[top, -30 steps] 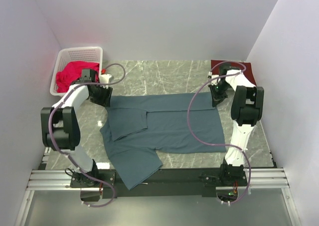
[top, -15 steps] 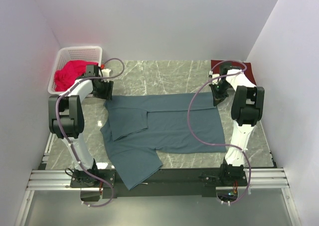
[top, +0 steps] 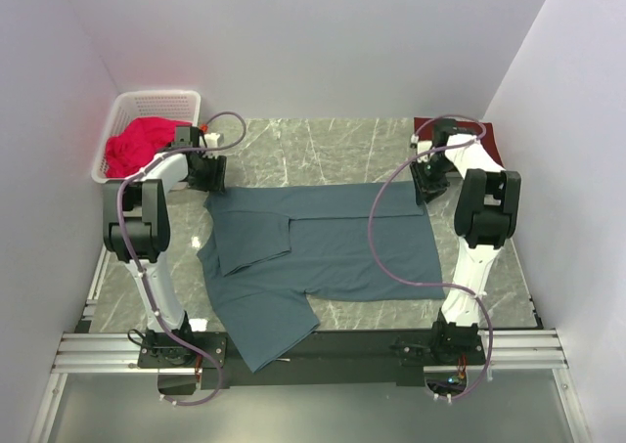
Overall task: Fold and stack the t-shirts
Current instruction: Fold the tshirt
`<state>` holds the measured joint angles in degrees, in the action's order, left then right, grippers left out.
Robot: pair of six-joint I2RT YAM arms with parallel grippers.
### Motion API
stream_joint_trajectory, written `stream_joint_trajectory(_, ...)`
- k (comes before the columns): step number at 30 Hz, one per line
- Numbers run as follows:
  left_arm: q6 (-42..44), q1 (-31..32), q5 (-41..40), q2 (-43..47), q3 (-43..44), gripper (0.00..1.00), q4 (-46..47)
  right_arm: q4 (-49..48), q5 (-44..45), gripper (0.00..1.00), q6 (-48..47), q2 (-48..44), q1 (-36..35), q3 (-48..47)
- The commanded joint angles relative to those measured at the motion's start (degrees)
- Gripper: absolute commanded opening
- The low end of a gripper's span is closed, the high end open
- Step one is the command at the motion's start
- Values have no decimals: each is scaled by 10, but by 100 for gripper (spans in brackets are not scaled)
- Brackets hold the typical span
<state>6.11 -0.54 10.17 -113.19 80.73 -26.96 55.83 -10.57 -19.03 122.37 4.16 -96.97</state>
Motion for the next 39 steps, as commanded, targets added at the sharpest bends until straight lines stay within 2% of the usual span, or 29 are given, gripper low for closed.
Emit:
stream_joint_trajectory(1, -16, -2, -24, -8, 19, 60, 25, -20, -12, 39, 13, -46, 5, -52)
stream_joint_trajectory(7, -23, 2, -45, -22, 22, 59, 31, -49, 1, 40, 53, -11, 2, -104)
stream_joint_trajectory(15, -31, 3, -62, -29, 22, 62, 38, -66, 4, 43, 72, 38, -6, -124)
stream_joint_trajectory(23, -33, 19, -62, -31, 18, 45, 40, -79, 19, 47, 65, 62, -10, -114)
stream_joint_trajectory(25, -33, 19, -62, -27, 17, 37, 45, -83, 20, 42, 62, 63, -12, -111)
stream_joint_trajectory(27, -31, 20, -63, -26, 15, 29, 46, -85, 21, 23, 60, 66, -12, -109)
stream_joint_trajectory(28, -31, 20, -67, -25, 16, 19, 47, -86, 26, 15, 58, 66, -12, -108)
stream_joint_trajectory(29, -31, 20, -71, -23, 15, 14, 46, -89, 29, 0, 57, 65, -13, -107)
stream_joint_trajectory(30, -30, 20, -76, -17, 14, 10, 48, -92, 34, 0, 56, 64, -13, -105)
stream_joint_trajectory(31, -29, 20, -84, -11, 10, 1, 59, -104, 50, 0, 55, 60, -13, -93)
stream_joint_trajectory(36, -7, 21, -141, 44, -37, 0, 111, -186, 104, 0, 40, -7, -13, -23)
stream_joint_trajectory(39, 1, 24, -152, 39, -32, 0, 120, -217, 122, 0, 43, -20, -14, -9)
